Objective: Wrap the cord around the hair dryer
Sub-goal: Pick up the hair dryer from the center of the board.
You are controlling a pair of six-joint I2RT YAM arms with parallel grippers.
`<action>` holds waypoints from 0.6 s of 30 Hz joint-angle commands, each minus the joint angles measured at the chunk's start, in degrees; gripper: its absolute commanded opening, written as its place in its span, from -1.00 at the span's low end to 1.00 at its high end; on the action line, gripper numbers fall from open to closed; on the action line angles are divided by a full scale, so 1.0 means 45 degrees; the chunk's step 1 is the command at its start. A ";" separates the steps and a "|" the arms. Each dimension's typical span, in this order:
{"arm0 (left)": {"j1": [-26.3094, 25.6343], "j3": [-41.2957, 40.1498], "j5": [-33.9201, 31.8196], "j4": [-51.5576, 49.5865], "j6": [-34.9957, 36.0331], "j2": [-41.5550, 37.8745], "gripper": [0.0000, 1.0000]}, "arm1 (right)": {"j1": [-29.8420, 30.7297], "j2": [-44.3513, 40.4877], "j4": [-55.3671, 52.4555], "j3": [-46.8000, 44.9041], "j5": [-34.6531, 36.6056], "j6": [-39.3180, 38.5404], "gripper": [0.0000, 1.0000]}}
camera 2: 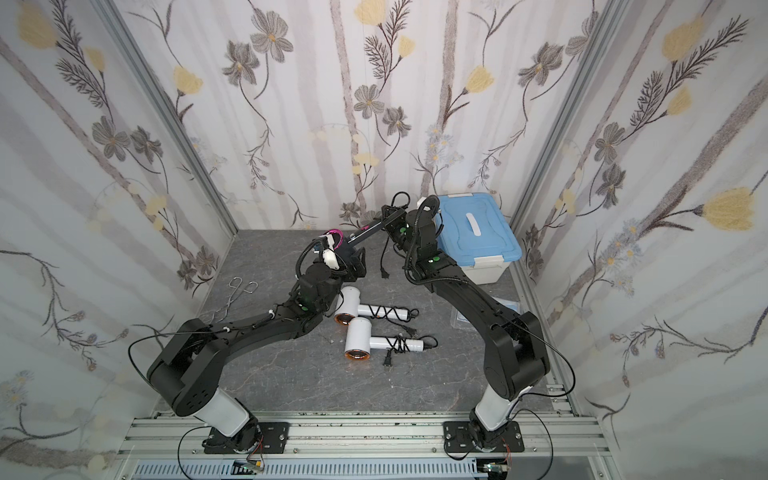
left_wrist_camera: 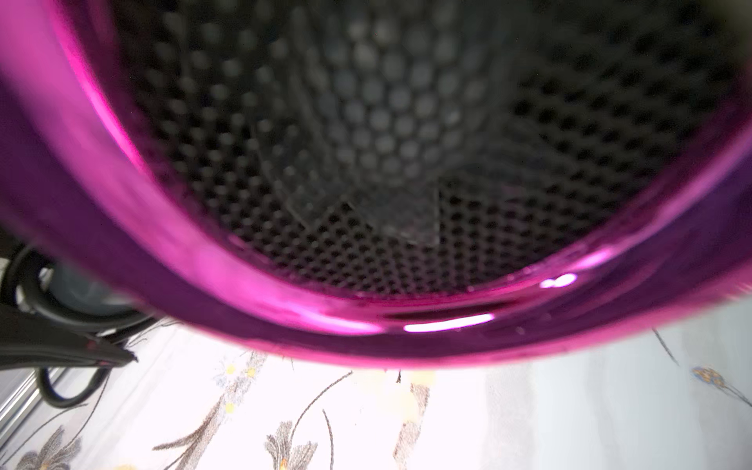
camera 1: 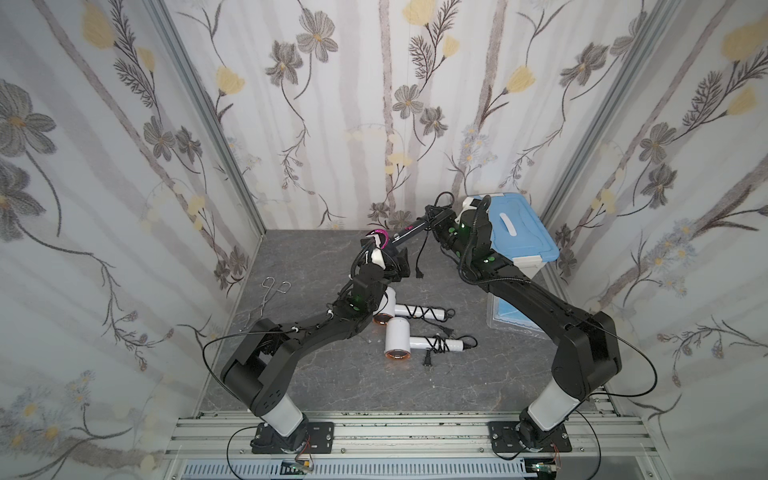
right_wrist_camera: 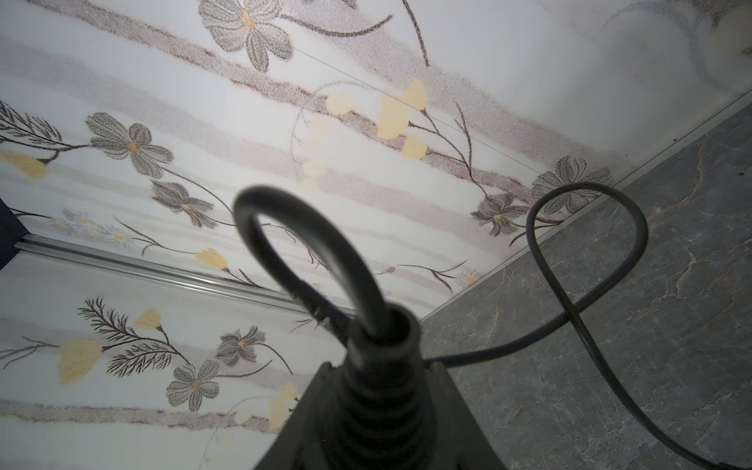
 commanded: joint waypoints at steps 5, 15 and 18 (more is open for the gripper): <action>0.0001 -0.0165 -0.1359 0.2131 0.0788 0.0400 1.00 | 0.0104 -0.0390 0.1884 -0.0512 -0.1411 0.0890 -1.00; -0.0009 0.0384 -0.1948 0.1599 0.2161 0.0076 0.12 | 0.0185 -0.0843 0.2349 -0.1850 -0.2168 0.1052 -1.00; 0.0002 0.0423 -0.2139 0.1192 0.2600 -0.0282 -0.10 | 0.0191 -0.0953 0.2472 -0.2280 -0.2408 0.1043 -1.00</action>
